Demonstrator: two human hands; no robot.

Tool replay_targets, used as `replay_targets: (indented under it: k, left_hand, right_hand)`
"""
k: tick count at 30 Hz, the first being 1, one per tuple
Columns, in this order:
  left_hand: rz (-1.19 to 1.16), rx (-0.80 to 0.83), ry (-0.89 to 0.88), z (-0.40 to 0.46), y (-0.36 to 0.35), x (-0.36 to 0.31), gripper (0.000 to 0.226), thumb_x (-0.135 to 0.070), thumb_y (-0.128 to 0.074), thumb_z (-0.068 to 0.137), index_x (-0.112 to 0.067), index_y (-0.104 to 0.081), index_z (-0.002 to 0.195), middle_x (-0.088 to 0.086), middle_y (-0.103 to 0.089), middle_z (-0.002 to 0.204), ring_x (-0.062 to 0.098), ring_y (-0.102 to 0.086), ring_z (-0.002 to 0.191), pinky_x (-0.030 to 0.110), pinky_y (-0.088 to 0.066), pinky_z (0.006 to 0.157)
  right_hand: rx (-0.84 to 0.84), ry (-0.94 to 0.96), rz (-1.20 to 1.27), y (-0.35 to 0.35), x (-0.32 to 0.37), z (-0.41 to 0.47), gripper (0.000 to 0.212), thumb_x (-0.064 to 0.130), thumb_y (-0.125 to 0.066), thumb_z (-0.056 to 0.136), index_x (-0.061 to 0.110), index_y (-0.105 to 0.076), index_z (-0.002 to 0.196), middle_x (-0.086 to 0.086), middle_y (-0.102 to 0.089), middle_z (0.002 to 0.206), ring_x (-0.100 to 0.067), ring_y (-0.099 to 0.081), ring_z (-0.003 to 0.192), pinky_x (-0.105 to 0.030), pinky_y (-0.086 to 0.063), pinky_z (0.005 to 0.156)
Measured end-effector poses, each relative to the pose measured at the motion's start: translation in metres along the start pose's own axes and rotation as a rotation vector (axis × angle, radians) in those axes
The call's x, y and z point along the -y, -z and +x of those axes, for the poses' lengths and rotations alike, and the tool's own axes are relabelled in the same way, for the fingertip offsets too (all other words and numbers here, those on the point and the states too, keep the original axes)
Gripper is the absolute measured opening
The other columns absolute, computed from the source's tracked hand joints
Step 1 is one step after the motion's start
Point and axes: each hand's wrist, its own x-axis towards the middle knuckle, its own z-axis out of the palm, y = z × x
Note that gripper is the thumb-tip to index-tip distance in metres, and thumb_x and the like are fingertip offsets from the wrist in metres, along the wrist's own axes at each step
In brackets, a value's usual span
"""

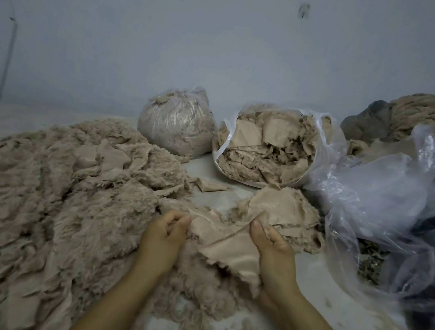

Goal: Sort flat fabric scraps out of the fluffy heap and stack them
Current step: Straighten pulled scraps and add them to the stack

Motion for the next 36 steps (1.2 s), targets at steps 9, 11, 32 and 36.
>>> replay_targets:
  k: [9,11,32,36]
  left_hand:
    - [-0.039,0.237,0.054,-0.017,-0.015,-0.010,0.003,-0.020,-0.067,0.086,-0.023,-0.068,0.084,-0.010,-0.066,0.075,0.008,-0.060,0.069,0.016,-0.047,0.060]
    - [-0.122,0.174,0.094,-0.015,-0.016,-0.010,0.022,-0.015,-0.054,0.094,-0.010,-0.066,0.076,0.000,-0.061,0.061,0.012,-0.055,0.054,0.018,-0.042,0.046]
    - [0.059,-0.039,-0.008,-0.003,-0.003,-0.003,0.018,-0.012,-0.059,0.090,-0.029,-0.062,0.085,-0.007,-0.063,0.075,0.001,-0.056,0.062,0.017,-0.046,0.060]
    - [0.464,0.062,-0.250,-0.008,-0.003,0.004,0.034,-0.008,-0.064,0.086,-0.022,-0.061,0.116,-0.014,-0.053,0.109,-0.004,-0.052,0.094,0.003,-0.037,0.081]
  right_hand:
    - [0.196,-0.027,-0.140,-0.008,-0.002,-0.016,0.035,0.022,-0.054,0.095,-0.011,-0.062,0.104,-0.034,-0.065,0.101,-0.036,-0.064,0.086,-0.044,-0.051,0.081]
    - [0.190,-0.011,-0.204,-0.008,-0.002,-0.018,0.034,0.024,-0.058,0.093,-0.009,-0.063,0.101,-0.032,-0.066,0.099,-0.035,-0.064,0.083,-0.046,-0.050,0.079]
    - [0.085,0.286,-0.991,0.009,0.021,0.025,0.031,0.046,-0.062,0.081,0.016,-0.065,0.090,-0.003,-0.068,0.086,-0.023,-0.064,0.083,-0.018,-0.047,0.070]
    - [0.285,0.326,-1.072,0.004,-0.020,0.012,0.008,0.024,-0.066,0.085,0.019,-0.070,0.090,0.008,-0.065,0.083,-0.014,-0.060,0.080,-0.024,-0.044,0.070]
